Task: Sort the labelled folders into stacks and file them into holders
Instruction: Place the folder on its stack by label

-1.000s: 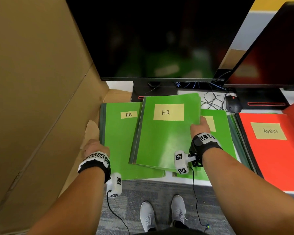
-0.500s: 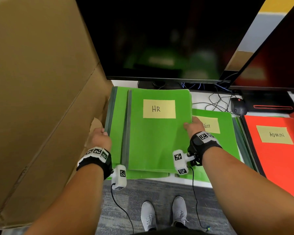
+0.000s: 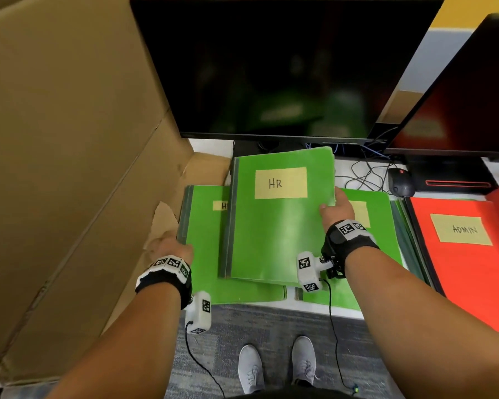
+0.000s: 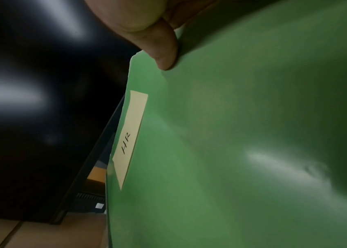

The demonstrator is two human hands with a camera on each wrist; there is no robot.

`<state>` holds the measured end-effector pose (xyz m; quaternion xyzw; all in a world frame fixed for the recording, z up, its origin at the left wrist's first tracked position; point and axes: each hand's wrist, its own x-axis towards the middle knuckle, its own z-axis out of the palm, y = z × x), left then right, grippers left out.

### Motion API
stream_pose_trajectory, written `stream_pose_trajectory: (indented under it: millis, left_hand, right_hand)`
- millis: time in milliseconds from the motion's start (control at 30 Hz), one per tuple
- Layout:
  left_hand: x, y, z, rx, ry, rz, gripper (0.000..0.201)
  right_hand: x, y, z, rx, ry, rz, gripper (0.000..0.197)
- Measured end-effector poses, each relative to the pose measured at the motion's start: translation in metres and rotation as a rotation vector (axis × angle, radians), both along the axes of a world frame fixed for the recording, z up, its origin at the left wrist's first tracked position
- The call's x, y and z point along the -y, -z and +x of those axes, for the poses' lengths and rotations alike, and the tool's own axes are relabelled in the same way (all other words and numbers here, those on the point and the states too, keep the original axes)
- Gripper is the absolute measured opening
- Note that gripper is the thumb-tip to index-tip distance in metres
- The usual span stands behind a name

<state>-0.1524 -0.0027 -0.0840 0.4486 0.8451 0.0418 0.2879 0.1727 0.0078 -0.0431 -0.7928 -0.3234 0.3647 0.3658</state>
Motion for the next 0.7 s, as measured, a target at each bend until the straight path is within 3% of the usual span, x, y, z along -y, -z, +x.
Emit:
stream_pose_trajectory:
  millis: [100, 233, 333, 467, 533, 700]
  left_hand:
    - [0.004, 0.006, 0.0, -0.033, -0.001, -0.083, 0.058]
    - [0.006, 0.016, -0.003, -0.003, -0.062, -0.024, 0.037]
    - [0.003, 0.014, -0.003, -0.099, -0.027, -0.056, 0.029]
    - [0.001, 0.01, -0.001, -0.089, -0.016, -0.035, 0.038]
    - [-0.001, 0.002, 0.001, -0.144, 0.15, -0.036, 0.039]
    - [-0.006, -0.002, 0.007, 0.057, -0.169, 0.117, 0.033]
  right_hand:
    - [0.006, 0.005, 0.006, -0.02, 0.059, -0.019, 0.062]
    - [0.011, 0.013, 0.017, -0.017, 0.106, -0.058, 0.065]
    - [0.014, 0.015, 0.025, -0.013, 0.112, -0.089, 0.066]
    - [0.012, 0.018, 0.026, -0.015, 0.114, -0.114, 0.067]
    - [0.01, 0.019, 0.025, -0.017, 0.097, -0.122, 0.068]
    - [0.008, 0.009, 0.012, -0.024, -0.015, -0.17, 0.053]
